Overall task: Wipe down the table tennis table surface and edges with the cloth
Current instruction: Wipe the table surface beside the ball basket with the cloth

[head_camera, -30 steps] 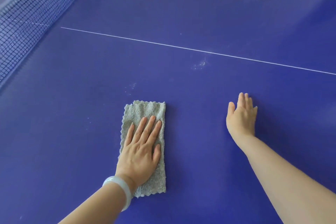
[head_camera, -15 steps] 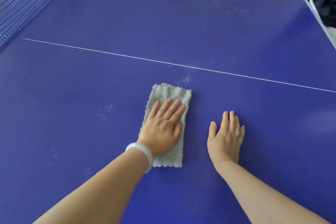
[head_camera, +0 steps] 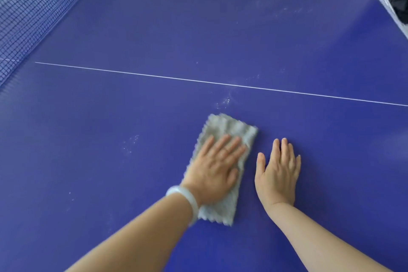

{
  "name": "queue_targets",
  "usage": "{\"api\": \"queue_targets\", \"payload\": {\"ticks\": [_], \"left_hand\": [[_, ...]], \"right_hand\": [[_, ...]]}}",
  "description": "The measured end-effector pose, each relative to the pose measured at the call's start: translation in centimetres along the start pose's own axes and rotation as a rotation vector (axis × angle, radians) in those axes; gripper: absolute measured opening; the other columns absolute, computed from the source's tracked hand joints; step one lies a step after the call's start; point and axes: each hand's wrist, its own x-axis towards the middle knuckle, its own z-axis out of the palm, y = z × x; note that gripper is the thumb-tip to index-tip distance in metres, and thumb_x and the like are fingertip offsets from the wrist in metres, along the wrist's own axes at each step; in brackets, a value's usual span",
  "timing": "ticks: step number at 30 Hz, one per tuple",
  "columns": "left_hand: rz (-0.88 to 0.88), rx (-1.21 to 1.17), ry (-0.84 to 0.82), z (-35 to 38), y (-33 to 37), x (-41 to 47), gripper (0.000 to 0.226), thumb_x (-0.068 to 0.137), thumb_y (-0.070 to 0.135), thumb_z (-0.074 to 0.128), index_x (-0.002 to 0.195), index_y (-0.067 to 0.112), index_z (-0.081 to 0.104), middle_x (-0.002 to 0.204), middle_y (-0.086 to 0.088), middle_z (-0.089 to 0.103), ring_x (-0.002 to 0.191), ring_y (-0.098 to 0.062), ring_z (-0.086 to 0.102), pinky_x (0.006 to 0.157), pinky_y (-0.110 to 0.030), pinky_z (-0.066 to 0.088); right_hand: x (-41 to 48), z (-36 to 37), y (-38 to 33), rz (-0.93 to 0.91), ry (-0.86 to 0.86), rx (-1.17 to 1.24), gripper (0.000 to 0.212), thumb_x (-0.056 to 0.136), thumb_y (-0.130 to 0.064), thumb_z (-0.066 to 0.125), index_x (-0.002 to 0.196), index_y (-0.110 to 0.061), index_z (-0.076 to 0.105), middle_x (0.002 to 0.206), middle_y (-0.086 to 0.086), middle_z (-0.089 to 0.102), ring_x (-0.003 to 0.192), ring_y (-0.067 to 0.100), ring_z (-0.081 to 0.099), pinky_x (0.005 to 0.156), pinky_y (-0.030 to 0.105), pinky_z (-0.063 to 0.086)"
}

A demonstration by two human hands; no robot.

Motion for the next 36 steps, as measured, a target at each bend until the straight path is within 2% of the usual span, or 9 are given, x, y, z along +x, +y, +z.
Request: {"api": "queue_targets", "payload": {"ticks": [3,5,8,12,16,19,22,27,36], "left_hand": [[-0.321,0.023,0.058,-1.6,-6.4,0.9,0.059,0.101,0.041,0.028,0.157,0.033,0.013,0.164,0.012,0.006,0.152,-0.014,-0.001,0.122,-0.042,-0.001],[-0.393,0.006,0.072,-1.6,-7.9,0.1,0.059,0.1,0.045,0.017,0.157,0.034,0.009,0.164,0.013,0.001,0.152,-0.012,-0.006,0.123,-0.04,-0.005],[-0.384,-0.008,0.081,-1.4,-7.3,-0.2,0.062,0.096,0.046,0.012,0.157,0.034,0.01,0.164,0.014,0.001,0.152,-0.011,-0.006,0.123,-0.04,-0.005],[-0.386,-0.021,0.094,-1.7,-7.4,0.3,0.062,0.096,0.045,0.013,0.157,0.034,0.01,0.163,0.015,-0.001,0.151,-0.011,-0.006,0.123,-0.04,-0.005],[-0.39,-0.02,0.079,-1.7,-7.5,0.0,0.063,0.096,0.045,0.011,0.157,0.035,0.007,0.164,0.015,-0.003,0.151,-0.009,-0.01,0.123,-0.04,-0.005],[-0.393,-0.012,0.062,-1.9,-7.4,0.0,0.064,0.095,0.045,0.006,0.157,0.034,0.003,0.163,0.016,-0.007,0.15,-0.009,-0.014,0.123,-0.04,-0.006],[-0.316,0.005,0.048,-1.8,-6.8,-0.1,0.062,0.097,0.043,0.009,0.157,0.032,0.002,0.164,0.015,-0.006,0.15,-0.01,-0.016,0.123,-0.042,-0.005],[0.052,-0.035,-0.019,-0.4,-2.8,5.4,0.059,0.101,0.04,0.018,0.157,0.034,0.002,0.164,0.016,-0.003,0.149,-0.01,-0.017,0.123,-0.043,-0.008],[-0.139,-0.024,0.043,-1.2,-5.5,15.1,0.058,0.101,0.04,0.024,0.157,0.034,0.011,0.165,0.011,0.005,0.152,-0.016,-0.005,0.122,-0.046,-0.006]], "right_hand": [[-0.2,-0.1,-0.4,0.0,-0.019,-0.038,0.066,0.101,-0.044,0.03,0.154,-0.006,0.027,0.163,0.012,0.022,0.151,0.028,0.018,0.123,0.049,0.01],[-0.3,-0.4,-0.6,0.005,-0.048,-0.065,0.067,0.101,-0.045,0.032,0.155,-0.006,0.024,0.163,0.012,0.019,0.151,0.027,0.016,0.124,0.049,0.008],[-0.3,-1.0,-0.4,0.003,-0.08,-0.079,0.067,0.1,-0.041,0.042,0.154,-0.005,0.027,0.162,0.014,0.023,0.15,0.03,0.02,0.122,0.049,0.01],[2.3,-2.0,0.3,-0.055,0.016,0.052,0.05,0.096,-0.022,0.058,0.137,0.005,0.049,0.143,0.023,0.049,0.133,0.04,0.045,0.115,0.058,0.028],[8.3,-2.1,-3.0,-0.061,-0.039,0.072,0.058,0.105,-0.028,0.037,0.154,-0.002,0.022,0.164,0.013,0.017,0.151,0.027,0.014,0.124,0.045,0.005],[9.7,-0.2,-5.2,0.026,-0.072,0.021,0.062,0.106,-0.039,0.023,0.157,-0.007,0.01,0.166,0.008,0.005,0.153,0.022,0.002,0.124,0.045,-0.001],[9.5,0.8,-4.9,0.04,-0.033,0.036,0.063,0.104,-0.043,0.018,0.157,-0.008,0.015,0.166,0.006,0.009,0.153,0.02,0.005,0.124,0.043,-0.001],[9.8,0.9,-4.3,0.024,-0.013,0.148,0.062,0.104,-0.043,0.018,0.156,-0.01,0.022,0.165,0.004,0.014,0.153,0.016,0.006,0.124,0.04,-0.002],[9.7,0.8,-4.4,-0.015,0.018,0.09,0.059,0.103,-0.047,0.024,0.156,-0.021,0.027,0.164,0.008,0.018,0.152,0.021,0.011,0.124,0.044,0.001]]}}
